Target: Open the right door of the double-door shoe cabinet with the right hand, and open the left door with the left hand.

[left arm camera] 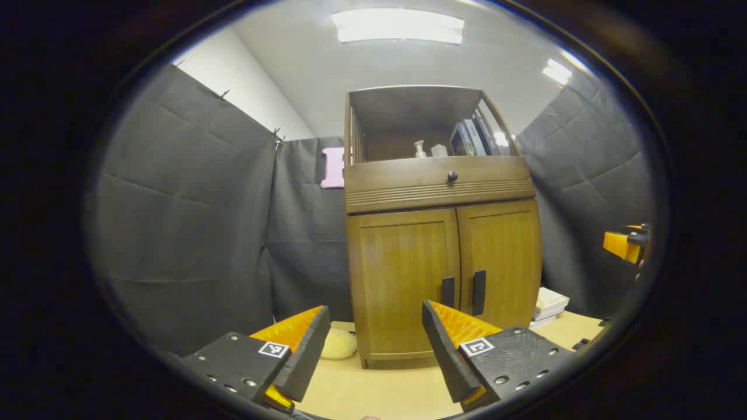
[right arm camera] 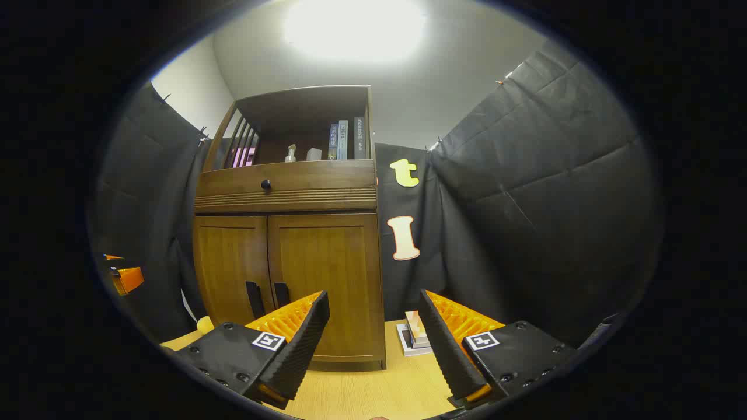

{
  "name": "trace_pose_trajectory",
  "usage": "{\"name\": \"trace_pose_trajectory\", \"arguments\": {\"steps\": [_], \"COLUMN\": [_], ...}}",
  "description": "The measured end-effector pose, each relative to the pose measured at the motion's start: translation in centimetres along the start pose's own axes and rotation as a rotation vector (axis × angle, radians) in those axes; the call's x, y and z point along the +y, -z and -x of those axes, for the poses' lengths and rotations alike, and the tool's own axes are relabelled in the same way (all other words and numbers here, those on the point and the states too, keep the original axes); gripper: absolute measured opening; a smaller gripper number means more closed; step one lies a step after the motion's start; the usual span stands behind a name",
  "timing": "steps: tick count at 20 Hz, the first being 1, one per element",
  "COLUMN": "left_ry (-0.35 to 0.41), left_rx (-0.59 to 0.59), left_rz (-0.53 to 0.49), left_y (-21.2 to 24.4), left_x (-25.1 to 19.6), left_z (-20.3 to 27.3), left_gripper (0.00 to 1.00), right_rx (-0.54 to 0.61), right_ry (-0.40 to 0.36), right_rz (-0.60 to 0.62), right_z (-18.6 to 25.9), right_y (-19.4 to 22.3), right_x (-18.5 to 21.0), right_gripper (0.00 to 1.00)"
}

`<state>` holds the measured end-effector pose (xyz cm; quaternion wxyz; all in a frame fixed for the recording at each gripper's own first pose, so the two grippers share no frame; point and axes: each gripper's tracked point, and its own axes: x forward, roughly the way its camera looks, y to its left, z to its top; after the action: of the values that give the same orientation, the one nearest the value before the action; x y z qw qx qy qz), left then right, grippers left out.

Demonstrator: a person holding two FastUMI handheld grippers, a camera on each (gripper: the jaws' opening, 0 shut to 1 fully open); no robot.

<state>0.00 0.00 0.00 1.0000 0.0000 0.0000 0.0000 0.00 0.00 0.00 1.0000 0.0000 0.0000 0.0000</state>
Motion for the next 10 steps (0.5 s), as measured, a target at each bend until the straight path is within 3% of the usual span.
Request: {"name": "trace_pose_trajectory", "arguments": {"steps": [10], "left_ry": [-0.007], "left_rx": [0.000], "left_rz": [-0.001], "left_y": [0.0], "left_x": [0.4], "left_z": [-0.4], "left_gripper": [0.92], "right_rx": [-0.004], "right_ry": [-0.018], "right_rz": [0.008], "right_z": [-0.8], "right_y": [-0.2], "right_x": [1.1], "right_gripper": [0.96]}}
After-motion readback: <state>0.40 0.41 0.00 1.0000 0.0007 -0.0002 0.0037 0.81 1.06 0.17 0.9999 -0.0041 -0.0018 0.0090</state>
